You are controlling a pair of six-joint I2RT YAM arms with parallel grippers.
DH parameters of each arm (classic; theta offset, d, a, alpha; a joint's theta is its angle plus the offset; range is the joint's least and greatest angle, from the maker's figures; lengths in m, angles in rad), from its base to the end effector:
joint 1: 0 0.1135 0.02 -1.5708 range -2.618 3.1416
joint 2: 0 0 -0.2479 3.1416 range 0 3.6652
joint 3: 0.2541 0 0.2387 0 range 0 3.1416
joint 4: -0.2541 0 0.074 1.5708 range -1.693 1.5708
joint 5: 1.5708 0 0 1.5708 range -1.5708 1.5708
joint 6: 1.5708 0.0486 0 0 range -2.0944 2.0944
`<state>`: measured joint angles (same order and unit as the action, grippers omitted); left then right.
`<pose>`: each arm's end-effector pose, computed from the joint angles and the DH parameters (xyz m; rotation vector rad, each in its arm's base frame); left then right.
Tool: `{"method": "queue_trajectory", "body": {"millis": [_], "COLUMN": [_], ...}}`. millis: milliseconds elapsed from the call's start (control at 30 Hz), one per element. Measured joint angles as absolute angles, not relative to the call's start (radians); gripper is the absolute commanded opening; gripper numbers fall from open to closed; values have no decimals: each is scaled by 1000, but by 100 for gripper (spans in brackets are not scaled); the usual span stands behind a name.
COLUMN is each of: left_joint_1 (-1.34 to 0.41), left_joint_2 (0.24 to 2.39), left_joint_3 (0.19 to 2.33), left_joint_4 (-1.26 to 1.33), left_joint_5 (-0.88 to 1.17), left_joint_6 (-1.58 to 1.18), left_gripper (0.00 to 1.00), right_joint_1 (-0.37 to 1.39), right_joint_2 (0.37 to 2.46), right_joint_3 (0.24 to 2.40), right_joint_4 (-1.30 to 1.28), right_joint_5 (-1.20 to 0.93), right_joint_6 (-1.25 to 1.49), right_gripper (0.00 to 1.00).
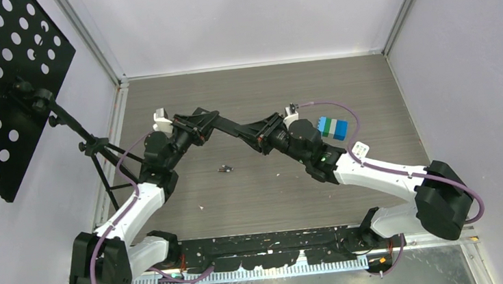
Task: Load the batteries into the remote control
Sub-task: Adjust the battery cover on the remote control.
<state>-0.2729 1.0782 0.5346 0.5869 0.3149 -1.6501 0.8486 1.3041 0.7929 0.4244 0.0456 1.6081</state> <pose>0.2383 -0.0823 0.2690 -0.9113 1.5760 -1.7012 0.2050 0.2294 0.2813 0.7857 1.8549 1.7238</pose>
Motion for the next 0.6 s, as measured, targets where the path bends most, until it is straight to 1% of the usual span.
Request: {"method": "queue_trajectory", "body": {"millis": [167, 400, 600], "left_joint_1": [-275, -274, -254], "left_joint_2": [1082, 1117, 1144], "left_joint_3": [535, 535, 535], "left_joint_4": [592, 655, 729], "left_joint_5": [316, 344, 358], "left_joint_6": [-1642, -1622, -1579], "left_gripper": [0, 0, 0], "right_joint_1": [849, 848, 841], "right_joint_2": [1297, 1301, 1349], "right_joint_3": [785, 788, 817], "right_joint_4": [421, 417, 435], "right_joint_5": [51, 49, 26], "right_joint_6": [1613, 1603, 1563], "right_gripper": [16, 19, 19]}}
